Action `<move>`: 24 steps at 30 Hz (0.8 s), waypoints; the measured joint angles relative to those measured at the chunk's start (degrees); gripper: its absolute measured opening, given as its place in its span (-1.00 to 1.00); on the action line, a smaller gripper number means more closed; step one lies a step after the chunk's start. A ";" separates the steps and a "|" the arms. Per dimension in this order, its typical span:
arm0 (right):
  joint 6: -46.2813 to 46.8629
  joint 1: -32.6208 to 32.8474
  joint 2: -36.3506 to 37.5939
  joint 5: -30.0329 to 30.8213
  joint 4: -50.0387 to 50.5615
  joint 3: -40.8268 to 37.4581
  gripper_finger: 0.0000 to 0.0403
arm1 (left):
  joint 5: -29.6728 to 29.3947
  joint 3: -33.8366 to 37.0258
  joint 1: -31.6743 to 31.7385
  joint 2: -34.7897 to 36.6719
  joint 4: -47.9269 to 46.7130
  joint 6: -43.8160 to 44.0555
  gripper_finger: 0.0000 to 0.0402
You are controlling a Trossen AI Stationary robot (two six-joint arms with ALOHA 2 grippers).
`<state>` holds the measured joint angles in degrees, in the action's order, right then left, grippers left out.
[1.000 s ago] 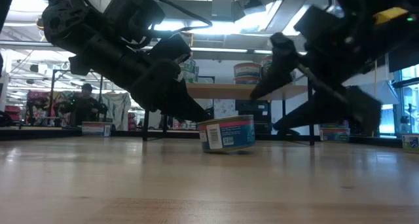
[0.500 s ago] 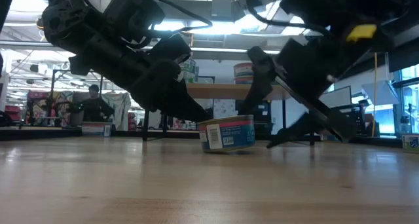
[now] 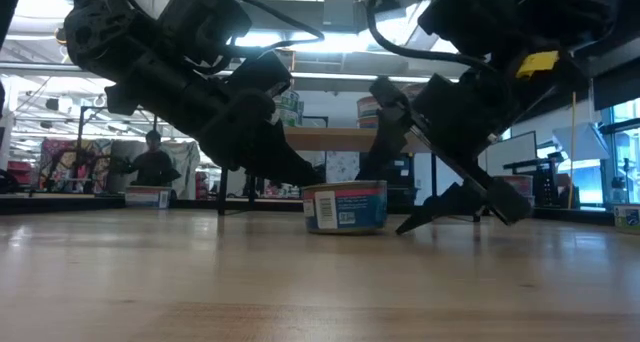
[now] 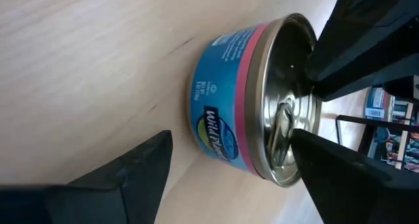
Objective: Stack canned seafood by type on shelf
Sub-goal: Put the blue pink tuna can on the shelf aligned with the other blue pink tuna can
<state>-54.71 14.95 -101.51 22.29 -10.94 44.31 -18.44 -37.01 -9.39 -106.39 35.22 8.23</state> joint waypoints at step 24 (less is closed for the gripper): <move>2.35 1.19 1.95 1.73 -1.66 -0.08 0.55 | -2.14 -0.04 -1.85 0.13 -1.81 0.66 -0.64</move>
<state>-52.36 16.14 -99.57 24.02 -12.59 44.23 -20.58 -37.06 -11.24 -106.26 33.41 8.88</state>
